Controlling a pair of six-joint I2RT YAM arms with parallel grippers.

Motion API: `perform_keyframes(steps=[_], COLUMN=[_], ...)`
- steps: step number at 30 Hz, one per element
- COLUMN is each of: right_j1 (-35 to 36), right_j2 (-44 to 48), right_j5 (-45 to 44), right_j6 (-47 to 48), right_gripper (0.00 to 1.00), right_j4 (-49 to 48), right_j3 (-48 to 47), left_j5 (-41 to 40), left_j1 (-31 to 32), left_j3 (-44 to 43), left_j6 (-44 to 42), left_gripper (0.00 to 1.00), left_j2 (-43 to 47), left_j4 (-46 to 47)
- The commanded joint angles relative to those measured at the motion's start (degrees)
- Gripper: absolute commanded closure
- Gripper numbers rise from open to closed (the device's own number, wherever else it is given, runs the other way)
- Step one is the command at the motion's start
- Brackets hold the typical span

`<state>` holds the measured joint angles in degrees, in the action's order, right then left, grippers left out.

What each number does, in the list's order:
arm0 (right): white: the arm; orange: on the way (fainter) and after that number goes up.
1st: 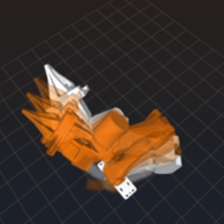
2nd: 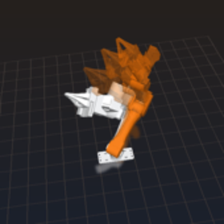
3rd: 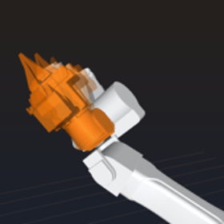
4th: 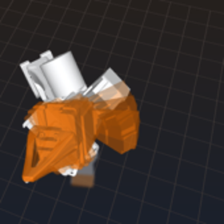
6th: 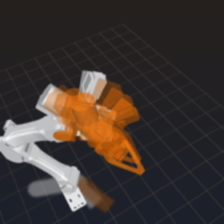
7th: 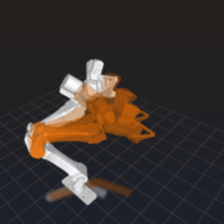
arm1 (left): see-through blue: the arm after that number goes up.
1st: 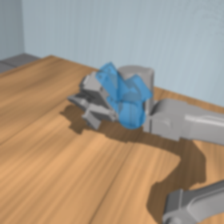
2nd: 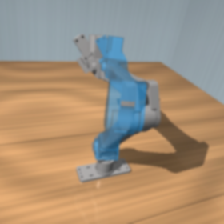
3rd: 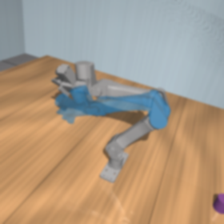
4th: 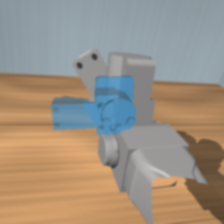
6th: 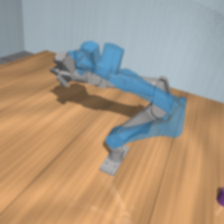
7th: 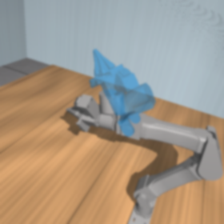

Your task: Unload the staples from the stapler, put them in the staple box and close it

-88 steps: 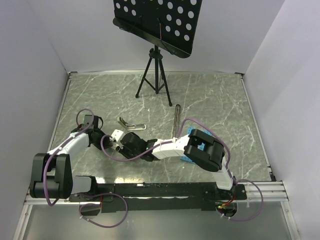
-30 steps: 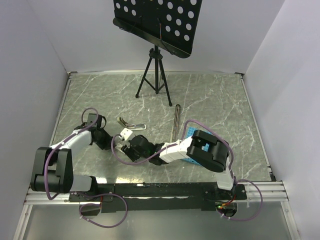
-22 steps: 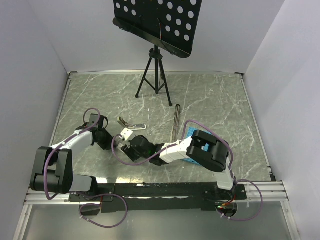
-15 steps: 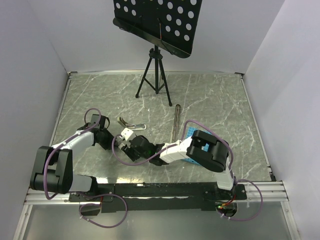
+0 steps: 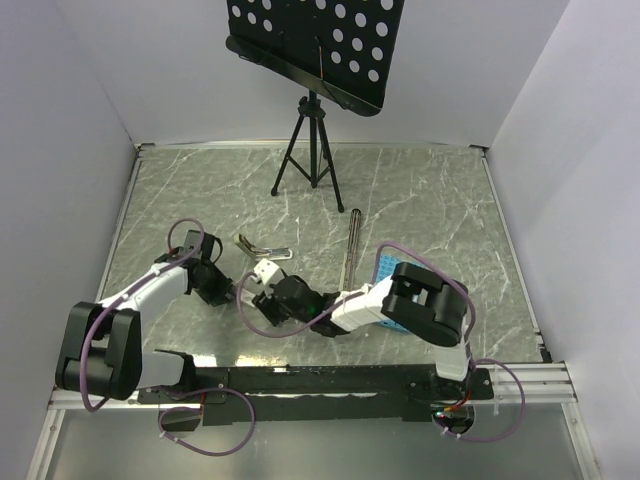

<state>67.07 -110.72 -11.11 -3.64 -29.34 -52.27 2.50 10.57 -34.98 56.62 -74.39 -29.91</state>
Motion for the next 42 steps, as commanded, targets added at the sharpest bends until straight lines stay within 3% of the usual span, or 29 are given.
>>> perform_keyframes(steps=[1,8,13,18,24,34,42], right_j1=[-0.01,0.34,0.43,0.43,0.34,-0.45,-0.36], right_j2=[5.16,7.27,5.25,2.7,-1.87,-5.12,-6.18], right_j5=[0.13,-0.57,-1.1,-2.07,-2.68,-3.65,-6.46], right_j6=[-1.37,-1.46,-1.02,0.21,1.44,1.35,0.48], right_gripper=[0.34,0.34,0.35,0.38,0.36,0.37,0.37], right_j4=[-0.89,0.69,2.18,2.28,0.88,0.17,1.92], right_j3=[2.96,3.15,0.77,-1.25,-4.07,-6.97,-7.94], left_j5=[-2.33,-3.74,2.41,-0.92,3.3,5.05,4.53], left_j1=[0.33,0.42,0.42,0.42,0.42,0.68,0.95], left_j3=[-2.11,-1.93,-1.41,-1.58,-0.18,4.57,3.0], left_j6=[-1.77,-2.74,-5.73,-5.21,-5.12,-2.92,-2.22], left_gripper=[0.69,0.66,0.72,0.74,0.83,0.85,0.85], left_j2=[2.32,3.64,3.81,2.41,1.26,1.18,3.19], left_j4=[-1.99,-1.2,3.88,2.58,5.91,8.38,6.1])
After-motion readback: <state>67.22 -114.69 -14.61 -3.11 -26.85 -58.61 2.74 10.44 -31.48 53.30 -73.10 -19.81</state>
